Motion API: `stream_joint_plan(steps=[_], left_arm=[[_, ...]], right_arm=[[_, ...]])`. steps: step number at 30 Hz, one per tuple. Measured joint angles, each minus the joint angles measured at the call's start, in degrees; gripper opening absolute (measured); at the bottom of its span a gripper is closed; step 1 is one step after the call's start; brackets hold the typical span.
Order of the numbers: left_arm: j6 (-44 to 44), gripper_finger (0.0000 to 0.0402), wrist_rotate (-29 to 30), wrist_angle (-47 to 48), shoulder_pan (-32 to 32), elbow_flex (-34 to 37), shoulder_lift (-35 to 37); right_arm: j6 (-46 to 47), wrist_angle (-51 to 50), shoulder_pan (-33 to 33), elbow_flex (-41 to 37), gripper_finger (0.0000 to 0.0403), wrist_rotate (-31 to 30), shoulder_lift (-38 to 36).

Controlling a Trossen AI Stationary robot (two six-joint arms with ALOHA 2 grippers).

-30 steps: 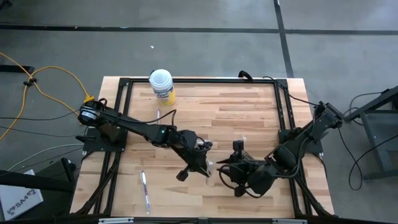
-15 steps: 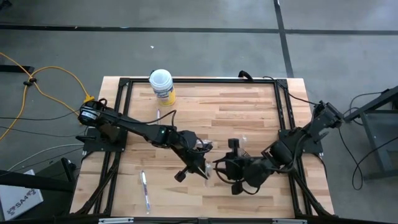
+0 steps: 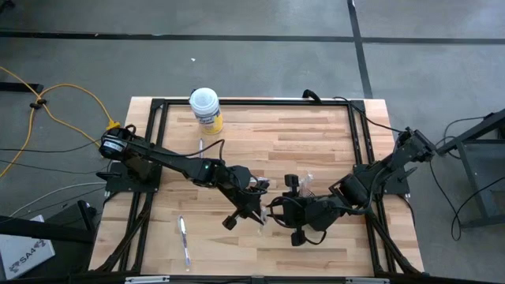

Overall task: Pick & Place toothbrushing station
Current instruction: Put the orange toothbrush into the wire organizer

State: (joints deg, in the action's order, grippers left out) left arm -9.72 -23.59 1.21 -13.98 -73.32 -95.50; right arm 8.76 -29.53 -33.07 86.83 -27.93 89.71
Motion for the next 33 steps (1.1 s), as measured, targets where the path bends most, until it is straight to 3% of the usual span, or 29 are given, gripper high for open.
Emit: stream_joint_plan(steps=[19,27,33], left_arm=[[-1.1,0.0013,0.1,-0.1,-0.1,0.0,0.0],[-1.1,0.0013,0.1,0.1,-0.1,0.0,0.0],[-1.1,0.0013,0.0,0.2,-0.1,0.0,0.0]], right_arm=[[-0.1,0.3,2.9,0.0,0.0092,4.6,0.0],[-1.1,0.2,2.9,0.0,0.0016,5.6,0.0],[-1.0,0.2,2.9,0.0,0.0003,6.9,0.0]])
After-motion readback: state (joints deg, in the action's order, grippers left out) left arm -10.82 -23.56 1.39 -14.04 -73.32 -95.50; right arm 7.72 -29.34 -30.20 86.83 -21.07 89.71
